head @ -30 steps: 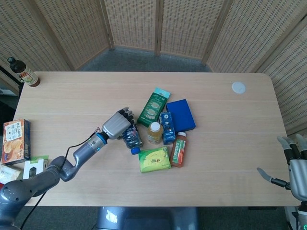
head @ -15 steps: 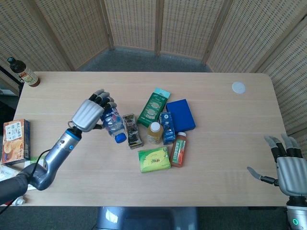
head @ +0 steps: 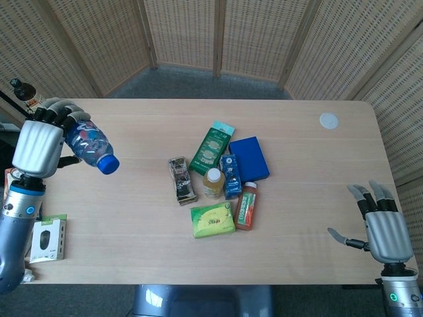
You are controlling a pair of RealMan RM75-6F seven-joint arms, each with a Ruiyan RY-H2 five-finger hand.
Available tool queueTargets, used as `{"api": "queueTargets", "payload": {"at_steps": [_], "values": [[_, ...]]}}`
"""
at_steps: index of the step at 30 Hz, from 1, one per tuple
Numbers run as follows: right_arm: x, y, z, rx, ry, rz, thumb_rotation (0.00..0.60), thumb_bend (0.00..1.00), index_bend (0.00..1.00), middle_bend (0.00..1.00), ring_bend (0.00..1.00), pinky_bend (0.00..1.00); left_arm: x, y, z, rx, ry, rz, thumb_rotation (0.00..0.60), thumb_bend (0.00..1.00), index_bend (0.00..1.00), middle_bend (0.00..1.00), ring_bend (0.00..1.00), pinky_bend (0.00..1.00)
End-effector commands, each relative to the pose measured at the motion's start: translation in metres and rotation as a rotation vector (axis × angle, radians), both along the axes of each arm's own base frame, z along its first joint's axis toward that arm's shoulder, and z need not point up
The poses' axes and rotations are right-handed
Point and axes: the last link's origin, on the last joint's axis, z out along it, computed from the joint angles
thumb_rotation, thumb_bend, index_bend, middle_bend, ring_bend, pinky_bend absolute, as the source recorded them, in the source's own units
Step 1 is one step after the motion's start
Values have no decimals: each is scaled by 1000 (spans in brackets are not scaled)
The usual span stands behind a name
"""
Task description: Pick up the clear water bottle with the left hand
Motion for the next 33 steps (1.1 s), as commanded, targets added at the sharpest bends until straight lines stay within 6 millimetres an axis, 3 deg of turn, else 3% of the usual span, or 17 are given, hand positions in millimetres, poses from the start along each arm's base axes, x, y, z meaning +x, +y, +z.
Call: {"api": "queueTargets", "payload": {"at_steps": [1,15,21,33], "values": [[-2,3,0,-3,-7,1,272,171,139,205,0,0,2,0,-1,-4,3,10,600,164,836,879,809,748],[-18,29,16,-45,-8,-45,269,170,138,205,0,0,13,21,-26,-55,-38,17,600,159,836,881,809,747],[-15,30,21,-58,-6,-36,270,169,138,205,0,0,16,27,-39,-79,-64,12,600,159,836,881,808,747],[-19,28,22,-56,-6,-41,271,170,138,205,0,0,17,29,-45,-79,-62,9,600,159,835,878,808,749]]}}
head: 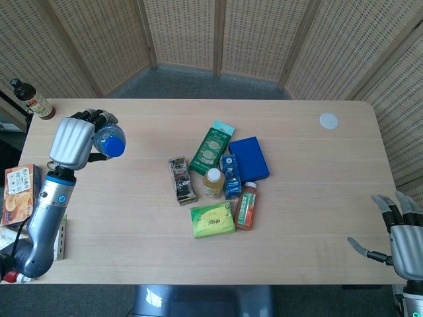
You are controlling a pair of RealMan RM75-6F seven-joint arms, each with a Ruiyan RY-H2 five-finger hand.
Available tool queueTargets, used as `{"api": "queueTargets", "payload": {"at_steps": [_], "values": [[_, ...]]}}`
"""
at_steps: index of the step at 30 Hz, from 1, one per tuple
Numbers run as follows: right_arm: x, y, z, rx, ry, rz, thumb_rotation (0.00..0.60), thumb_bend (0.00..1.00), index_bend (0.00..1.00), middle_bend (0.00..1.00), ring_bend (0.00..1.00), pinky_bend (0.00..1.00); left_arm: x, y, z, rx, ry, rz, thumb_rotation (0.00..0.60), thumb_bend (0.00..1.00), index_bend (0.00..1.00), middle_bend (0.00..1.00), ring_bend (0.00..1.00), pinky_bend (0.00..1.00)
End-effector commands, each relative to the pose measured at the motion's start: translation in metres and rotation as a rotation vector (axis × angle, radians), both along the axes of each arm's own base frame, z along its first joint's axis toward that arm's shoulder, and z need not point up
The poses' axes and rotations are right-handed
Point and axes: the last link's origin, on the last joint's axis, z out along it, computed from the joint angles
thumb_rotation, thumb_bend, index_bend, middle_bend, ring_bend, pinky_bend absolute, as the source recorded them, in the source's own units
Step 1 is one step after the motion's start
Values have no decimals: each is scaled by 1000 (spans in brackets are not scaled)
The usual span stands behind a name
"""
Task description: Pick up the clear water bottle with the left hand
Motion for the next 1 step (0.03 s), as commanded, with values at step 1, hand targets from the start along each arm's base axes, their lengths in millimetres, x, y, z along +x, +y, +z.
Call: {"api": "queueTargets", "payload": {"at_steps": [1], "values": [[0,-2,0,-1,0,2,270,170,138,205,0,0,-1,0,1,2,-3,3,600,160,834,879,808,749]]}}
